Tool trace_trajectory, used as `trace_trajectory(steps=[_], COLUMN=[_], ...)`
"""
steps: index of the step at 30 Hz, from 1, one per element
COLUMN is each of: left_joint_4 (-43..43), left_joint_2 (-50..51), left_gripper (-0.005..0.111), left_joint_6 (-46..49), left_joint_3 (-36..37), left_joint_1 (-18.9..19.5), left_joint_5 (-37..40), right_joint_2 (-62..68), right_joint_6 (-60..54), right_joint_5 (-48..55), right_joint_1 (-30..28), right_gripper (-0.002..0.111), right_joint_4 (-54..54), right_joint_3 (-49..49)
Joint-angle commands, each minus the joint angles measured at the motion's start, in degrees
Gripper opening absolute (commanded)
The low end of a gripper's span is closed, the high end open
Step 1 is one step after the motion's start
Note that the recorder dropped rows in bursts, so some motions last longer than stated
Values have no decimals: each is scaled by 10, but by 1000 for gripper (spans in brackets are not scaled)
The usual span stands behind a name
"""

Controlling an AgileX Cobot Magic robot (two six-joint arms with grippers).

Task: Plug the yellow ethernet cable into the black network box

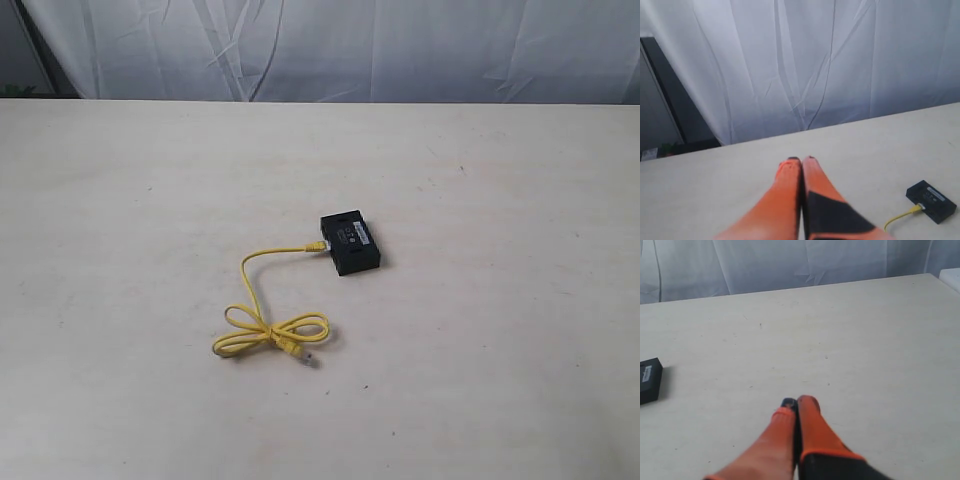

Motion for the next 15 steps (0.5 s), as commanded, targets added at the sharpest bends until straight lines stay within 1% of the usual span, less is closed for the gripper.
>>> trace_trajectory(steps=[1,8,9,12,15], left_joint_4=[2,2,15,24,21], left_joint_2=[-43,-54,-51,-71,-119], left_gripper=[0,0,0,0,0], left_joint_6=[-1,-1,-1,-1,-1], left_joint_3=[4,4,9,49,116], left_joint_1=[1,1,1,1,1], left_joint_5=[-6,-2,1,-20,-56], right_joint_2=[-4,-4,-4,-4,-4], right_joint_6=[1,1,1,1,1], right_joint_5=[-10,-10,-10,-10,-10], right_joint_1=[-2,-2,-2,-2,-2], right_gripper=[0,0,0,0,0], right_joint_4=[10,11,11,11,11], right_joint_3=[3,3,3,3,3])
